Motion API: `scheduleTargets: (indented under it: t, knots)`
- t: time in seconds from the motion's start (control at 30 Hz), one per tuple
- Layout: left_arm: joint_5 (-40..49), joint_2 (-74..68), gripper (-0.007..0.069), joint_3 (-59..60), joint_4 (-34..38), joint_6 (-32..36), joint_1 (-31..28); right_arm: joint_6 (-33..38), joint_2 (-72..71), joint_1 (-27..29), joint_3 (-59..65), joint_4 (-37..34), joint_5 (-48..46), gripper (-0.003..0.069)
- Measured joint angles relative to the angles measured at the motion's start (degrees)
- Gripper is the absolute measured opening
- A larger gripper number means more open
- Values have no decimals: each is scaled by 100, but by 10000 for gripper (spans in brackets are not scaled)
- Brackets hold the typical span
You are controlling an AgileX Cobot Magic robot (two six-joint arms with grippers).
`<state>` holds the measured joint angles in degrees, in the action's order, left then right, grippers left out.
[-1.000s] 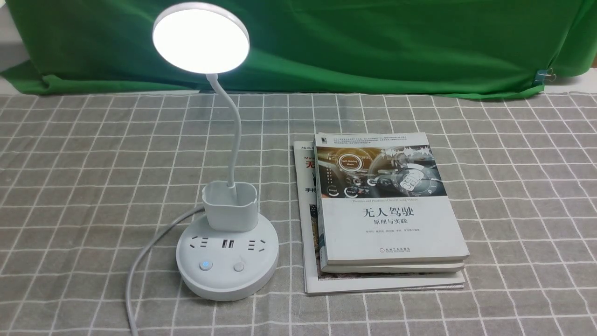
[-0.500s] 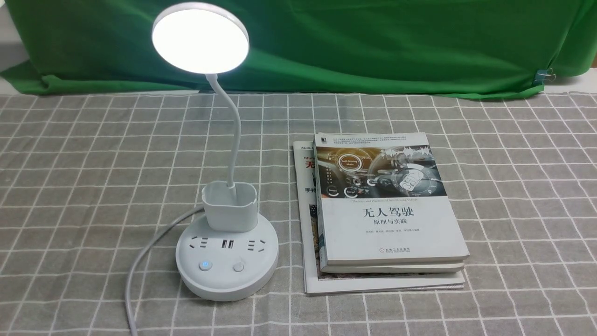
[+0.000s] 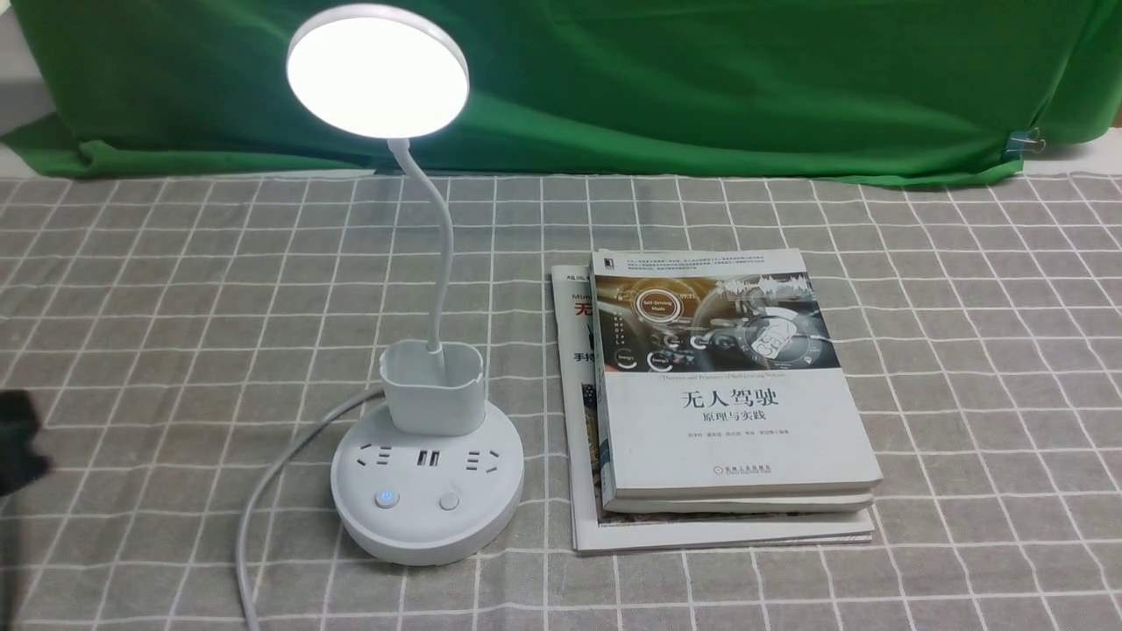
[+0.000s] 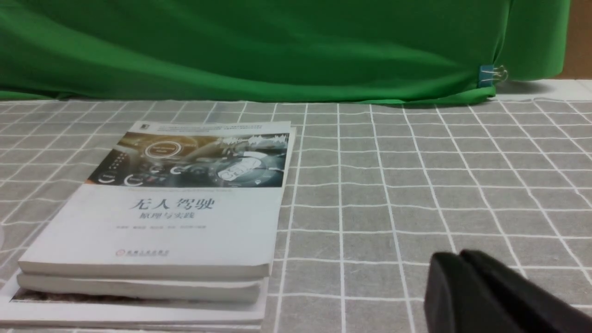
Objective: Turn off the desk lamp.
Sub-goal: Use the left arm to press the button switch on the lamp holder
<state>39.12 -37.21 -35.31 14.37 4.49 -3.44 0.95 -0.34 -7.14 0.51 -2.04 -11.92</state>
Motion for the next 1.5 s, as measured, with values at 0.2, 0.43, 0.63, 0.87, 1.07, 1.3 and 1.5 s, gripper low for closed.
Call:
scheduleTargets:
  t: [0.2,0.43,0.63,0.87,1.07,1.3,1.5]
  knots:
    - [491,-2136,19,-659,-69,397,743,0,0,0,0,0,0,35]
    - [811,-4022,19,-1518,-378,0,2164,0,0,0,0,0,0,35]
    - [1376,-5166,19,-2494,-731,-449,2930,0,0,0,0,0,0,35]
    - [1596,-5948,19,-3183,-569,-449,3047,0,0,0,0,0,0,35]
    - [1611,-6284,19,-3395,-365,-391,3047,0,0,0,0,0,0,35]
    - [1571,-6503,19,-3436,-166,-226,3048,0,0,0,0,0,0,35]
    - [1461,-6792,19,-3440,-172,-213,3053,0,0,0,0,0,0,35]
